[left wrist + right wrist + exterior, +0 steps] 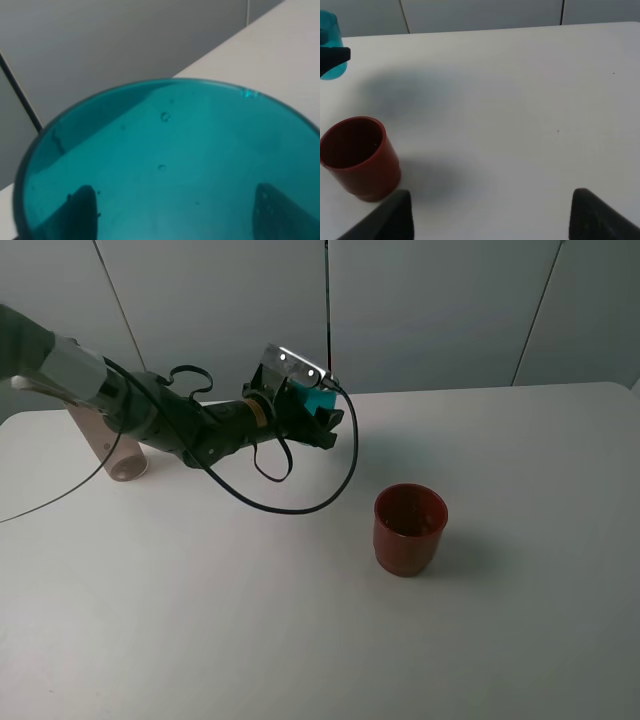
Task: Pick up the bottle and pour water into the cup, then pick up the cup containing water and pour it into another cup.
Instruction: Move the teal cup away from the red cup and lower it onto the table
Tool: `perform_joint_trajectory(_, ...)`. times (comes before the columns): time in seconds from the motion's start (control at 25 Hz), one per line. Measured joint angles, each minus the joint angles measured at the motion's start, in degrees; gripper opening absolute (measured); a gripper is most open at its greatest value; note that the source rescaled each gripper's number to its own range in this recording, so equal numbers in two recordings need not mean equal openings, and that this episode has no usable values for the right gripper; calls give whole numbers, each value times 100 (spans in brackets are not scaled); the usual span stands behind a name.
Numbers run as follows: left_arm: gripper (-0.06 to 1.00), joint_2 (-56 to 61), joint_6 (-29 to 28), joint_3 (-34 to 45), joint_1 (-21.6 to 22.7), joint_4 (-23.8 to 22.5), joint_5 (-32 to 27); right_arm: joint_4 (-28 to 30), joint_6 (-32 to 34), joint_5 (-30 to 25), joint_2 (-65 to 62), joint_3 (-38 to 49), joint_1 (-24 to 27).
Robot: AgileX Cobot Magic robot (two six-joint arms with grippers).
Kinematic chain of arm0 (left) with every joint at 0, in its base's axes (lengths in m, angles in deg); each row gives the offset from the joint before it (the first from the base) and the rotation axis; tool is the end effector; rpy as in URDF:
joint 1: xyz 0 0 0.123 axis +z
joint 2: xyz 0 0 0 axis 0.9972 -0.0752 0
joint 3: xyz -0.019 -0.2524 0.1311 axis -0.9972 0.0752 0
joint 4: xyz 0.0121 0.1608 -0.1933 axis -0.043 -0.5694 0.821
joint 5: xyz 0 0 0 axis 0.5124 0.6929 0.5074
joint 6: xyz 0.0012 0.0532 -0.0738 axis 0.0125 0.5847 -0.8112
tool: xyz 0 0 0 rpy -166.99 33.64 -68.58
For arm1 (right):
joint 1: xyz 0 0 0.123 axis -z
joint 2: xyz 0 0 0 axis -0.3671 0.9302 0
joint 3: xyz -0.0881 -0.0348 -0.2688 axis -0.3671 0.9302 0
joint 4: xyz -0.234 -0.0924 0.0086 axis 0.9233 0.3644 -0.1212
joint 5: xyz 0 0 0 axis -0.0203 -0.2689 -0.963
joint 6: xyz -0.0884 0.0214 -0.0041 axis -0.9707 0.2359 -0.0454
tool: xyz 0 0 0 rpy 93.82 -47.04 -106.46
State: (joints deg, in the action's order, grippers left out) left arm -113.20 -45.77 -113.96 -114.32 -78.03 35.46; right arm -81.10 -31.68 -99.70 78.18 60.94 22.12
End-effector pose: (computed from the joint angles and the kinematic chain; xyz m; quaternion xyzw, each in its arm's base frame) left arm 0.4050 -0.2378 0.0852 0.2983 0.7503 -0.1694 0.5652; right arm -0.0075 0.0073 0.2743 0.0015 0.8624 0.0422 0.5045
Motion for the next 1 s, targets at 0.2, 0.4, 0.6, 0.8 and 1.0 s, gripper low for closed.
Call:
perform_joint_trajectory(0.2, 0, -347, 138, 0, 0, 466, 417, 0, -40, 0, 0, 0, 0)
perform_joint_trajectory(0.4, 0, -375, 277, 0, 0, 572, 410, 0, -40, 0, 0, 0, 0)
perform_joint_trajectory(0.6, 0, -396, 322, 0, 0, 726, 307, 0, -40, 0, 0, 0, 0)
perform_joint_trajectory(0.8, 0, -408, 332, 0, 0, 801, 208, 0, 0, 0, 0, 0, 0)
perform_joint_trajectory(1.0, 0, -408, 341, 0, 0, 823, 107, 0, -40, 0, 0, 0, 0)
